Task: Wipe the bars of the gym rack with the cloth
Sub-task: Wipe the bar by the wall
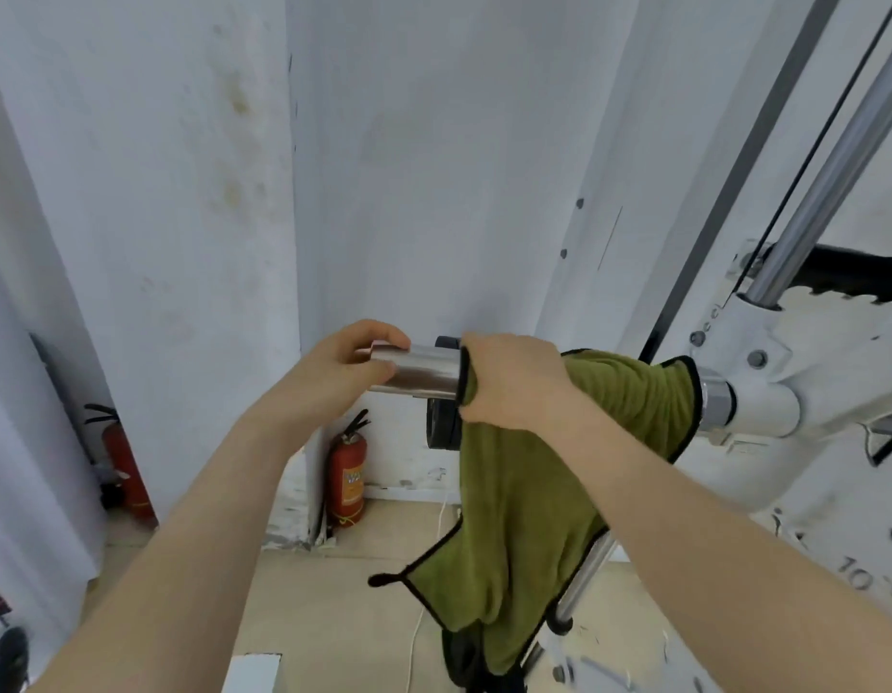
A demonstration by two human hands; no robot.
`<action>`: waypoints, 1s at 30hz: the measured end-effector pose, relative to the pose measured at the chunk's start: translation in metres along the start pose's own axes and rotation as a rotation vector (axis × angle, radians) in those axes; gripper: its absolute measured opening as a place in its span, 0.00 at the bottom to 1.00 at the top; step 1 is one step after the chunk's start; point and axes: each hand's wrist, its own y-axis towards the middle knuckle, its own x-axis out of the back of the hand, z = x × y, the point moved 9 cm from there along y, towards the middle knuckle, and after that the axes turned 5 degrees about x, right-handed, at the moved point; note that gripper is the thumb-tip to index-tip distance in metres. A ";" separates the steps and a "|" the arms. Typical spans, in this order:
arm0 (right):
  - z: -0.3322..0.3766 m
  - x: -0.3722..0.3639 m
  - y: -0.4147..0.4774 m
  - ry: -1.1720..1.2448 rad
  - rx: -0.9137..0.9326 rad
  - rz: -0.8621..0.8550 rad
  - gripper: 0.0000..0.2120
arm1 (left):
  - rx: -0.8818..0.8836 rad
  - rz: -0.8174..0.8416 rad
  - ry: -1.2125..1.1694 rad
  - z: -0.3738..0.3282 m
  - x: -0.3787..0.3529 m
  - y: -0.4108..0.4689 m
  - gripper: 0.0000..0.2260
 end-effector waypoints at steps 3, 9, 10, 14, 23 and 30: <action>0.031 0.009 -0.008 -0.100 0.063 -0.303 0.18 | -0.019 -0.279 0.638 -0.037 -0.013 0.014 0.14; -0.069 -0.005 -0.037 0.107 0.006 -0.037 0.21 | -0.030 -0.467 1.105 -0.043 -0.026 0.020 0.22; -0.084 -0.009 -0.042 0.162 -0.023 0.067 0.21 | -0.121 -0.480 1.096 -0.044 -0.027 0.016 0.22; -0.115 -0.020 -0.057 0.252 -0.093 0.392 0.23 | -0.411 -0.534 1.014 -0.034 -0.049 -0.012 0.17; -0.089 -0.012 -0.106 -0.182 -0.183 -0.547 0.27 | -0.142 -0.326 1.188 -0.072 -0.112 0.033 0.21; -0.134 -0.001 -0.084 -0.243 -0.204 -0.102 0.19 | -0.335 -0.479 1.225 -0.067 -0.122 0.025 0.24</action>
